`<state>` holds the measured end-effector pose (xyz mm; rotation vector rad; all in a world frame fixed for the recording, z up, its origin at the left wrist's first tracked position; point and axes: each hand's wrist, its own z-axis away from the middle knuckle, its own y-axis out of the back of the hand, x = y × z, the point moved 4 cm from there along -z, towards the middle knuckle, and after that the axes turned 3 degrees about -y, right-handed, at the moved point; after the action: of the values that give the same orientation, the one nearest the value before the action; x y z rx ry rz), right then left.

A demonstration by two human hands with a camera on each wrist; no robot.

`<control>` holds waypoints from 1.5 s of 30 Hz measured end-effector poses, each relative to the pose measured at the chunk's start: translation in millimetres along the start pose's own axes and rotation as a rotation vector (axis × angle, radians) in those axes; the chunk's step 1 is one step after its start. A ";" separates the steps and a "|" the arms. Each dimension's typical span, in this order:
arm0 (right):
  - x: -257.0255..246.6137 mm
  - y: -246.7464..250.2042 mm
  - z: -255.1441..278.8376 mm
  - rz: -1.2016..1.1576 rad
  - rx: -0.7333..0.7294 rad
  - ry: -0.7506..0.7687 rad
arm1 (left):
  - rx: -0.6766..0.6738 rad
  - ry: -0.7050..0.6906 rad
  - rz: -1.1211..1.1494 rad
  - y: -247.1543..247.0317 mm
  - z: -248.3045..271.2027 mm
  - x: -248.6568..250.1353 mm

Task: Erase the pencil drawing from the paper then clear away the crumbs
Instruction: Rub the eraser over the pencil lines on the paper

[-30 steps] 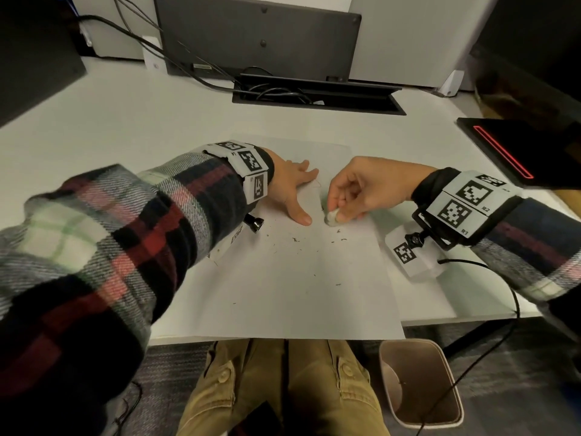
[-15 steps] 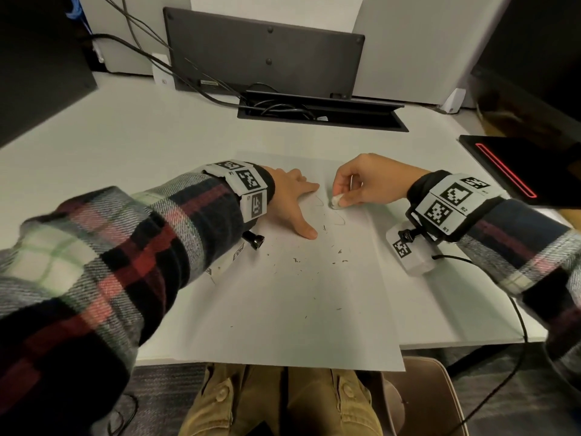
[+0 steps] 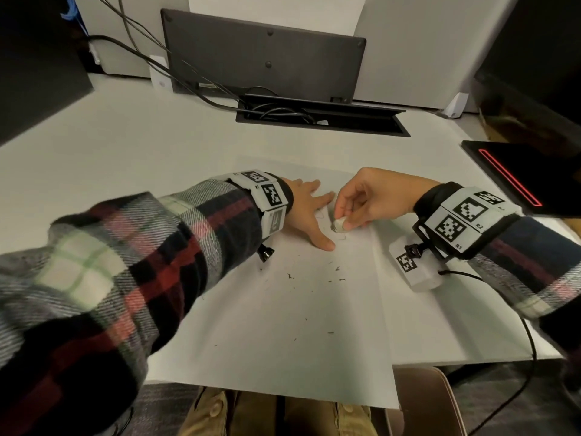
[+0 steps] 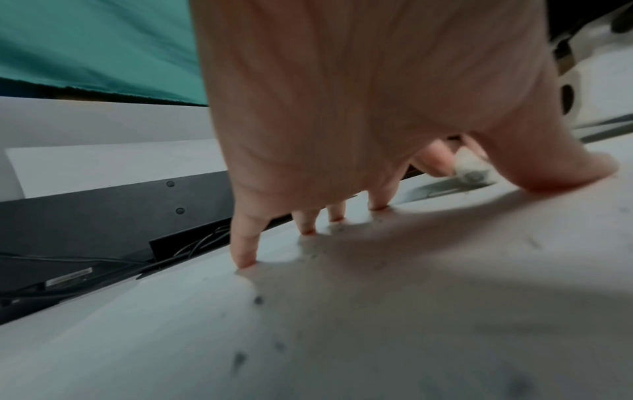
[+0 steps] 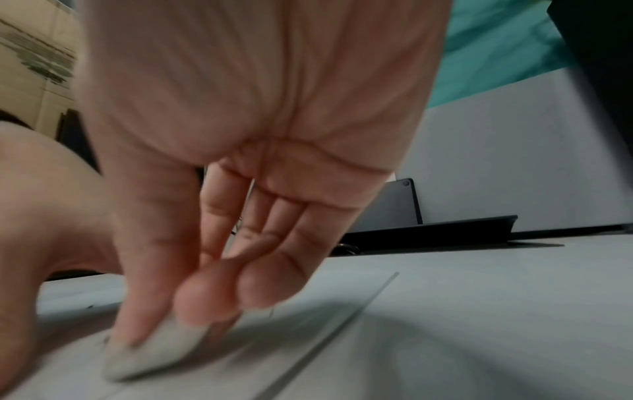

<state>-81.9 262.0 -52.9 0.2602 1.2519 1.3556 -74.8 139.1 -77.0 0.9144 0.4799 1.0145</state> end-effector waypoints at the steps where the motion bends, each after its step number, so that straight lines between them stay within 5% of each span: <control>1: -0.3 -2.2 2.3 -0.012 -0.029 -0.001 | -0.008 -0.003 0.002 -0.3 -0.5 0.6; 7: -3.7 8.6 -8.8 0.184 0.153 0.024 | -0.027 -0.001 0.028 -0.4 1.0 1.3; 13: -0.6 -5.2 10.3 0.014 -0.005 0.004 | -0.026 0.007 0.032 0.7 3.2 2.6; 18: -5.5 4.4 0.2 0.162 0.142 0.021 | -0.026 0.011 0.012 1.2 4.3 3.6; 23: -3.4 -8.8 15.9 0.056 0.006 0.011 | -0.025 0.020 0.007 0.9 2.5 2.6; 28: -4.8 1.8 4.7 0.141 0.137 0.027 | -0.024 0.021 0.001 1.6 2.9 3.1; 33: -6.0 -13.0 14.7 0.049 0.000 0.030 | -0.036 0.034 -0.016 1.6 2.8 3.4; 37: -6.7 -4.6 5.0 0.136 0.133 0.030 | -0.038 0.033 -0.022 1.2 2.7 3.4; 45: -8.7 -4.7 4.0 0.177 0.137 0.033 | -0.037 0.023 -0.003 0.7 1.8 3.7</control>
<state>-73.7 255.5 -50.4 0.4546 1.3776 1.4311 -72.1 141.7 -75.2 0.8690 0.4801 1.0290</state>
